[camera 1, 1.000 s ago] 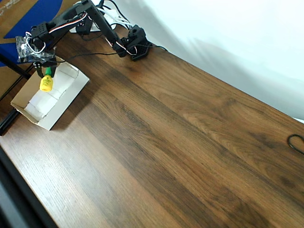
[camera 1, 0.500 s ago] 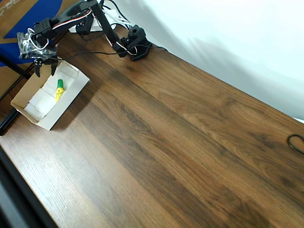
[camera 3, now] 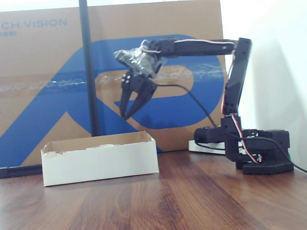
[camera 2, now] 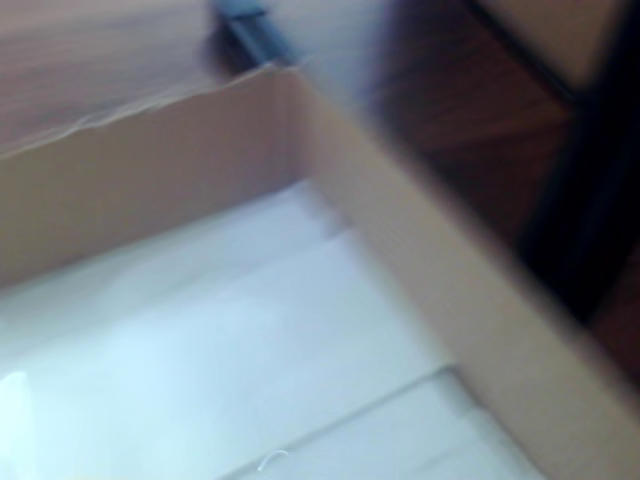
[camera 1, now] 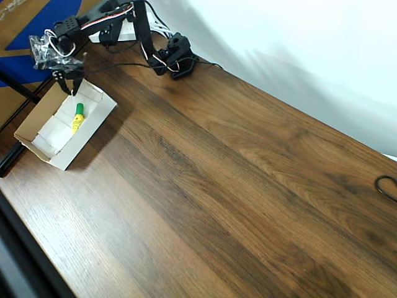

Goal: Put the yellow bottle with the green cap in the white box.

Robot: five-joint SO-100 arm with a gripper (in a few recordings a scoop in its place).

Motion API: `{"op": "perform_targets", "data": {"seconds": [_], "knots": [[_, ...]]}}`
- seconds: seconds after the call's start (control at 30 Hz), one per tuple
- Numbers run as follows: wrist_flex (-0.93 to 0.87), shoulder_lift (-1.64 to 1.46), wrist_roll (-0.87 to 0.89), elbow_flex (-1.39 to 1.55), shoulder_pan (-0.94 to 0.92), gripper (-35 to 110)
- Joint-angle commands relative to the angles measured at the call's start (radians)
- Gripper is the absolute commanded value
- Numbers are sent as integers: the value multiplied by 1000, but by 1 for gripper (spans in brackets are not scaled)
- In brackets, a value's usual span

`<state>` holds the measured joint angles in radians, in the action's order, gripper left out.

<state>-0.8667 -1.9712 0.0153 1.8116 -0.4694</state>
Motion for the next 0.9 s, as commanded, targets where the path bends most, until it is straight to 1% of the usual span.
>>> {"op": "perform_targets", "data": {"seconds": [0.0, 0.3, 0.47, 0.67, 0.87], "knots": [[-20, -166, 5, 41, 18, 0], [-43, -624, -31, 314, 209, 0], [-29, -907, -87, 549, 290, 0], [32, -1220, -147, 851, 301, 0], [29, -1361, -163, 994, 333, 0]]}}
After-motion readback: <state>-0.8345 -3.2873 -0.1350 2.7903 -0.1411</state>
